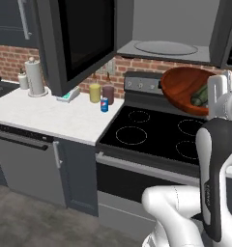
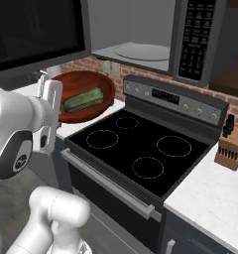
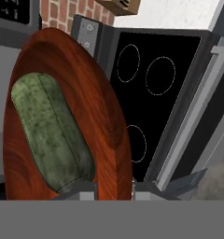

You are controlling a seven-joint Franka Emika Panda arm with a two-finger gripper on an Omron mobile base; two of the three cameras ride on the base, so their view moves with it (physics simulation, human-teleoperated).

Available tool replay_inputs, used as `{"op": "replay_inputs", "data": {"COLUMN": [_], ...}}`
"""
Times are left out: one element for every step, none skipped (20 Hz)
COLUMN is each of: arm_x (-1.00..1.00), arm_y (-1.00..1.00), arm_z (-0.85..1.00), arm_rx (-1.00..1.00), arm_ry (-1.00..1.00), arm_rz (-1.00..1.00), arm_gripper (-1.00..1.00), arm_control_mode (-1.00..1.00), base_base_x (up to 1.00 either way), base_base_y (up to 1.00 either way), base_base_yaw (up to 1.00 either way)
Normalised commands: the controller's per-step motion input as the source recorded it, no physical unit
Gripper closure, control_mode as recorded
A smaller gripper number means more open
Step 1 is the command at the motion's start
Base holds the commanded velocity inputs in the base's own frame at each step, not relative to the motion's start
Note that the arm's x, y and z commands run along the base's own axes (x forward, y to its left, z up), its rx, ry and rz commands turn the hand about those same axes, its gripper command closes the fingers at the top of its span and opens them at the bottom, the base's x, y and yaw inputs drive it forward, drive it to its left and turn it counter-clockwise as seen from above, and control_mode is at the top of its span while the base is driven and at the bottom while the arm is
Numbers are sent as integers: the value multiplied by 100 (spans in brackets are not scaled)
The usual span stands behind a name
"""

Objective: Pick the cucumber from the sink and place it in the bowl. Then pick the bowl and place it in the microwave. Then close the microwave door and press the start button.

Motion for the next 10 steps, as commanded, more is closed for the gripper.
{"op": "replay_inputs", "data": {"arm_x": [0,0,0,0,0,0,0,0,0,0], "arm_y": [0,0,0,0,0,0,0,0,0,0], "arm_z": [0,0,0,0,0,0,0,0,0,0], "arm_rx": [0,0,0,0,0,0,0,0,0,0], "arm_ry": [0,0,0,0,0,0,0,0,0,0], "arm_rz": [0,0,0,0,0,0,0,0,0,0], "arm_gripper": [100,100,100,100,100,100,100,100,100,100], "arm_control_mode": [100,100,100,100,100,100,100,100,100,100], "base_base_x": [4,11,16,30,38,43,51,54,56,56], "base_base_y": [21,14,8,0,0,0,0,0,0,0], "base_base_yaw": [28,25,22,14,8,4,0,0,0,0]}}
